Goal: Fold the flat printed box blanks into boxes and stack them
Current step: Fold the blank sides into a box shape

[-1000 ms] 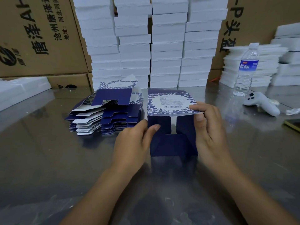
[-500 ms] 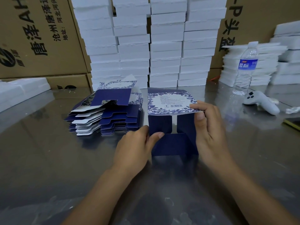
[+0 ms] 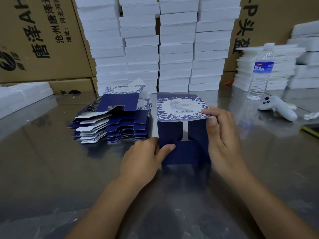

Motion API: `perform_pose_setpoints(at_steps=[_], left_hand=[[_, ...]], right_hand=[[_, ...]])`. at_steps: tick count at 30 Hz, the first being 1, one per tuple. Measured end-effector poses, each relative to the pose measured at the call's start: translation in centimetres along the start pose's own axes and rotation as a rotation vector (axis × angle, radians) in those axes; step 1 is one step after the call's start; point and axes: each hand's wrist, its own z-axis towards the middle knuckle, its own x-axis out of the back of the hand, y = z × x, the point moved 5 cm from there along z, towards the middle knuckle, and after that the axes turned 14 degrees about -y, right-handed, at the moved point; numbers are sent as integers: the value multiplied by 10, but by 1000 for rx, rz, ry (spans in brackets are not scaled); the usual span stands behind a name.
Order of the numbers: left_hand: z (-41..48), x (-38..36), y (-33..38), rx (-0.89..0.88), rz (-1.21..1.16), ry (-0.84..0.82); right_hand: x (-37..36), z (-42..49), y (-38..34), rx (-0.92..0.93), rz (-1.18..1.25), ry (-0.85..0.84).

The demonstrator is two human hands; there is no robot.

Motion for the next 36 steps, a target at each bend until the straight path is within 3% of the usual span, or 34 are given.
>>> perform_pose_setpoints(at_steps=[24,32,36], left_hand=[[1,-7,-1,0,63,-83],[3,-5,-11,39,72,-204],[2,-7,-6,3,62,-165]], right_hand=[[1,0,1,-17,16,0],[0,0,1,-36,14,-35],[0,0,2,-45,10,-32]])
